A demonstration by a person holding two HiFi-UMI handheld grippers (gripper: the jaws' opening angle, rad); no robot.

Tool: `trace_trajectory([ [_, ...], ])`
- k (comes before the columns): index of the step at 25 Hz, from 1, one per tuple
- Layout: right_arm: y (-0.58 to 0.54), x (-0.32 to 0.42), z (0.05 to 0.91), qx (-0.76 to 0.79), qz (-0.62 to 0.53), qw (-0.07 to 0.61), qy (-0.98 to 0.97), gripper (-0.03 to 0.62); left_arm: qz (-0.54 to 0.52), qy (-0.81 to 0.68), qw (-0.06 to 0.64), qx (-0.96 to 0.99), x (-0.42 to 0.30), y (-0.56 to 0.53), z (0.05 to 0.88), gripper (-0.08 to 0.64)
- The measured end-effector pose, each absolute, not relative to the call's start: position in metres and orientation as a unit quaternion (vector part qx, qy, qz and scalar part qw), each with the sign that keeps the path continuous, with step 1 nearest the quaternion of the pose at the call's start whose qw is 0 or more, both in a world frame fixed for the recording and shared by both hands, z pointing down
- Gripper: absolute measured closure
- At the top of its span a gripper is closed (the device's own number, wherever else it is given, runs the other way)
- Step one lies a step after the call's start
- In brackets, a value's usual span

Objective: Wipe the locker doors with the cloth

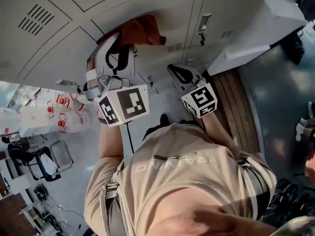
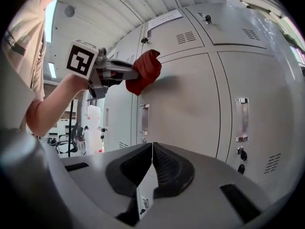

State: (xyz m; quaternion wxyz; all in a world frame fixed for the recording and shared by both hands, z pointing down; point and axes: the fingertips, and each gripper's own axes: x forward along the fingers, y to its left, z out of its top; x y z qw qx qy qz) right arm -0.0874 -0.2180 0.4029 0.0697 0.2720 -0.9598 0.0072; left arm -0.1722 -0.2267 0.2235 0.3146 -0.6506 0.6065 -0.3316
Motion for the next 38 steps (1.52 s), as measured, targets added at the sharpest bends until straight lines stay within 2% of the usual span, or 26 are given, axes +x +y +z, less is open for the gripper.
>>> trace_trajectory([
  [4, -0.221, -0.088, 0.413, 0.288, 0.019, 0.077, -0.954, 0.577, -0.354, 0.614, 0.381, -0.593, -0.179, -0.224, 0.179, 0.478],
  [8, -0.218, -0.088, 0.415, 0.267, 0.031, 0.081, -0.96, 0.577, -0.381, 0.633, 0.396, -0.546, -0.19, -0.236, 0.155, 0.479],
  [15, -0.232, -0.068, 0.408, 0.201, 0.013, 0.091, -0.975, 0.577, -0.385, 0.677, 0.354, -0.517, -0.201, -0.257, 0.176, 0.479],
  [23, -0.235, -0.064, 0.431, 0.168, 0.037, 0.103, -0.98, 0.577, -0.432, 0.657, 0.279, -0.552, -0.194, -0.268, 0.277, 0.477],
  [38, -0.212, -0.069, 0.441, 0.174, 0.035, 0.127, -0.976, 0.577, -0.422, 0.644, 0.214, -0.6, -0.198, -0.265, 0.4, 0.479],
])
